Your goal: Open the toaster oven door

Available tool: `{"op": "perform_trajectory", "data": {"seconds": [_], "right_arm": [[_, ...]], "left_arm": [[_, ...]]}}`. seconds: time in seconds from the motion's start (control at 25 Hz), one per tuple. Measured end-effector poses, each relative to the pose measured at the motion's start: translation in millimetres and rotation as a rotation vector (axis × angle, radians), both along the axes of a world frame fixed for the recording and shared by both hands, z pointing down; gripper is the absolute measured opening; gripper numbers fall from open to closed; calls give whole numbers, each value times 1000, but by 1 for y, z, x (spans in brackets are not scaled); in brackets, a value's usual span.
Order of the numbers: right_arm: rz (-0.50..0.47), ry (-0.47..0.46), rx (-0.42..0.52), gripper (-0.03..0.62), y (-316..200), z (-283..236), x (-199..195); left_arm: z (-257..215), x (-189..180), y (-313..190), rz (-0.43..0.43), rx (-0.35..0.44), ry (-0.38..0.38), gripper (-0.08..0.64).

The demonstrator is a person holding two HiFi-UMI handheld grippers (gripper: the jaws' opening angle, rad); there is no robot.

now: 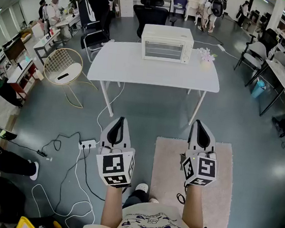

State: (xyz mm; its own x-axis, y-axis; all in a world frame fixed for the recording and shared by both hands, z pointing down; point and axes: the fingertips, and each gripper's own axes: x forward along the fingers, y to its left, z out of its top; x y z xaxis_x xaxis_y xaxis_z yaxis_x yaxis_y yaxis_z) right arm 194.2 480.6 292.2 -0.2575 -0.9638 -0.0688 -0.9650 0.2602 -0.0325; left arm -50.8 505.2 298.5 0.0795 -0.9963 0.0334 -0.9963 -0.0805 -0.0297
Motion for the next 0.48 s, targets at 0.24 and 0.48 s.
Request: {"op": "perform_trajectory", "data": {"seconds": [0.24,0.48], "right_arm": [[2,2,1,-5,-3,1,-2],[-5,4,0,-5,-4,1,-5]], "left_arm": [[2,-5,-2,-1,0,11,5],[2,-7,-2,-4,2,10,5]]}}
